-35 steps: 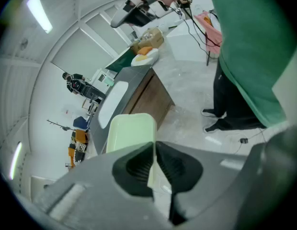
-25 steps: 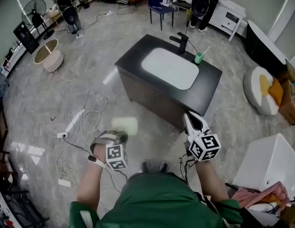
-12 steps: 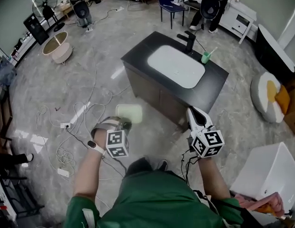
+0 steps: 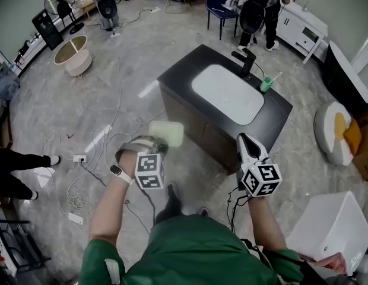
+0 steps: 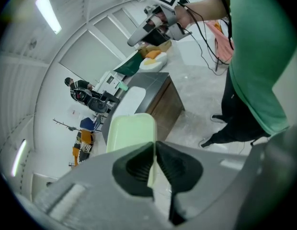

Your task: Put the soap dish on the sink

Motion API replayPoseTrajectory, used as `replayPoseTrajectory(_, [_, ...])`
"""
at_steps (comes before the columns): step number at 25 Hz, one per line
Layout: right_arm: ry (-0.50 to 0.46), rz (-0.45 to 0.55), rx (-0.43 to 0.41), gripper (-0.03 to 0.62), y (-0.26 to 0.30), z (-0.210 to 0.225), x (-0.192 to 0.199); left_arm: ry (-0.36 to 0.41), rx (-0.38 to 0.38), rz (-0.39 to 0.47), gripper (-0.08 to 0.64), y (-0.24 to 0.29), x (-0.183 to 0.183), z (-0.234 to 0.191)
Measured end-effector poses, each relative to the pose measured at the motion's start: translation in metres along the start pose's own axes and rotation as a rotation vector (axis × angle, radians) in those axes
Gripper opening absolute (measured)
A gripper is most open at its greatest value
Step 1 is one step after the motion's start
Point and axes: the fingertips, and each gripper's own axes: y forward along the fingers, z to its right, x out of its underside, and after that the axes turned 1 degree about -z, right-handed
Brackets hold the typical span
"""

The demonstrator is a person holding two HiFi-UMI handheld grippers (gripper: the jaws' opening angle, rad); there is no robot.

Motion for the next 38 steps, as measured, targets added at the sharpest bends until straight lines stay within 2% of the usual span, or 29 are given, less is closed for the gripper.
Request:
replayPoseTrajectory(11, [0.013,-0.027,0.091,0.017,0.121,-0.013,-0.022,0.073,0.039,0.08,0.018,0.049,0.077,-0.097])
replayPoseTrajectory(18, [0.057,-0.015,0.123,0.017,0.173,-0.028,-0.034,0.082,0.071,0.113,0.018,0.064,0.12,-0.132])
replayPoseTrajectory(29, [0.07,-0.071,0.098,0.017,0.254,-0.021,-0.027,0.072,0.126,0.113,0.018,0.107,0.153,-0.168])
replayPoseTrajectory(38, [0.074,-0.066,0.01,0.017,0.349,0.018,-0.049,0.041,0.116,0.068,0.018,0.149,0.166,-0.247])
